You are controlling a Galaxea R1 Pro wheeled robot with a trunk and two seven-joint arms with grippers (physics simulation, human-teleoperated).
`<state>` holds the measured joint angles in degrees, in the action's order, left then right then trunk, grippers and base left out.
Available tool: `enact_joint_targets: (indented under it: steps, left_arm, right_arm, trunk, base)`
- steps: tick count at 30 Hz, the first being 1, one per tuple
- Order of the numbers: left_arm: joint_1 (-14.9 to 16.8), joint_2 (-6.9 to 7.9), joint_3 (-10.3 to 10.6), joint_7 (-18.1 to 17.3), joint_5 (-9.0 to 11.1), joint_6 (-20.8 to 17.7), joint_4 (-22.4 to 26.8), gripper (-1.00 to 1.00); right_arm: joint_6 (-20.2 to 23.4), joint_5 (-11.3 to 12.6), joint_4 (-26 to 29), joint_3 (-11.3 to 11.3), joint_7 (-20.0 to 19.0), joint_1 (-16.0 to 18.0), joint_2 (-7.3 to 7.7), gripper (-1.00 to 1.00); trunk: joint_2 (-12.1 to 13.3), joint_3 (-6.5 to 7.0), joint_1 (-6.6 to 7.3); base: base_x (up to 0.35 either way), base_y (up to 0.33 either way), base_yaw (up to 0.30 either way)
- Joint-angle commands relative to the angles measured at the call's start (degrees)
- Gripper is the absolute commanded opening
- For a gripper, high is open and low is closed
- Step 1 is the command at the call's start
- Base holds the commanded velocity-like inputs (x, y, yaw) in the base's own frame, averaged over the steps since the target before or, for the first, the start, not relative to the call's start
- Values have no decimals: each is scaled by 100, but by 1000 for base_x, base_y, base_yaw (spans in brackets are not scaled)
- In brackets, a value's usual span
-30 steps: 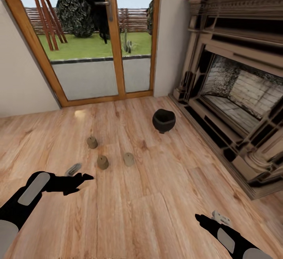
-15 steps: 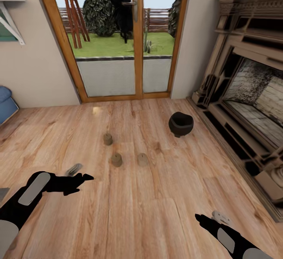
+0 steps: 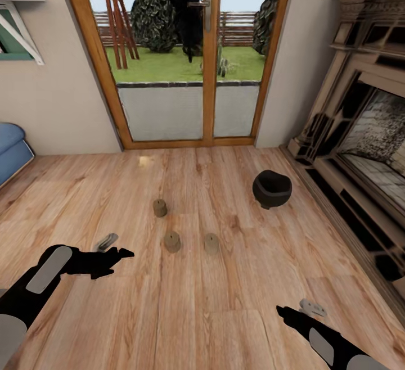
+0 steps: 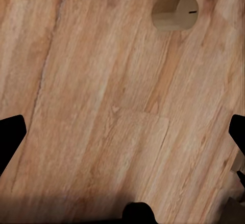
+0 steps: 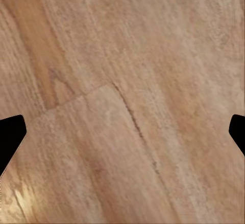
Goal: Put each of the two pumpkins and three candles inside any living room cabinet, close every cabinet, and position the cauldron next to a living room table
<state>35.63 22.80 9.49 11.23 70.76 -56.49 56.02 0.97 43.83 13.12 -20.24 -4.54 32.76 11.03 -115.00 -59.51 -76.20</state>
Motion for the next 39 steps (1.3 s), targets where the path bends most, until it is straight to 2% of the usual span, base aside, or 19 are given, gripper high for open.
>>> enact_joint_targets:
  steps: [1, 14, 18, 20, 24, 25, 27, 29, 34, 37, 39]
  left_arm:
    - [2, 5, 12, 55, 61, -3, 4, 100]
    - [4, 9, -1, 57, 44, 0, -20, 100]
    - [3, 24, -4, 55, 36, 3, -41, 100]
    - [1, 16, 17, 60, 34, 5, -44, 100]
    - [3, 11, 39, 69, 2, 12, -52, 100]
    - [3, 14, 40, 70, -16, 13, -48, 100]
    - [5, 7, 37, 69, -298, 14, -14, 100]
    - [9, -11, 30, 83, -600, 24, -1, 100]
    - [121, -56, 31, 90, -1155, 39, 17, 100]
    - [198, -119, 32, 87, -1311, 41, 55, 100]
    - [214, -198, 43, 86, -1507, 41, 34, 100]
  right_arm:
    - [5, 56, 4, -45, -11, 2, 4, 100]
    - [75, 15, 2, -107, 37, 2, 0, 100]
    - [433, 18, 42, -98, 124, 20, -27, 100]
    - [752, 19, 236, -96, 409, 50, -106, 100]
    - [1591, 17, 1027, -95, 1522, 187, -267, 100]
    - [1712, 17, 1148, -93, 1653, 217, -281, 100]
    - [2390, 34, 1741, -88, 2121, 420, -323, 100]
    - [2779, 43, 1966, -86, 2245, 605, -339, 100]
    - [3036, 22, 2059, -93, 2337, 840, -606, 100]
    - [3111, 25, 2060, -94, 2467, 875, -668, 100]
    - [3127, 23, 2067, -91, 2657, 884, -691, 100]
  trunk:
    - [-2, -4, -1]
    - [-2, -4, -1]
    - [-2, -4, -1]
    - [-2, -4, -1]
    - [-2, -4, -1]
    - [-2, -4, -1]
    - [-2, -4, -1]
    - [-2, -4, -1]
    - [-2, -4, -1]
    - [-2, -4, -1]
    - [-2, -4, -1]
  base:
    - [176, 0, 1]
    - [94, 0, 0]
    - [284, 0, 0]
    - [324, 0, 0]
    - [333, -9, 0]
    - [335, -44, 0]
    - [336, -84, 0]
    - [336, -103, 0]
    - [337, -110, 0]
    - [337, -111, 0]
    - [336, -111, 0]
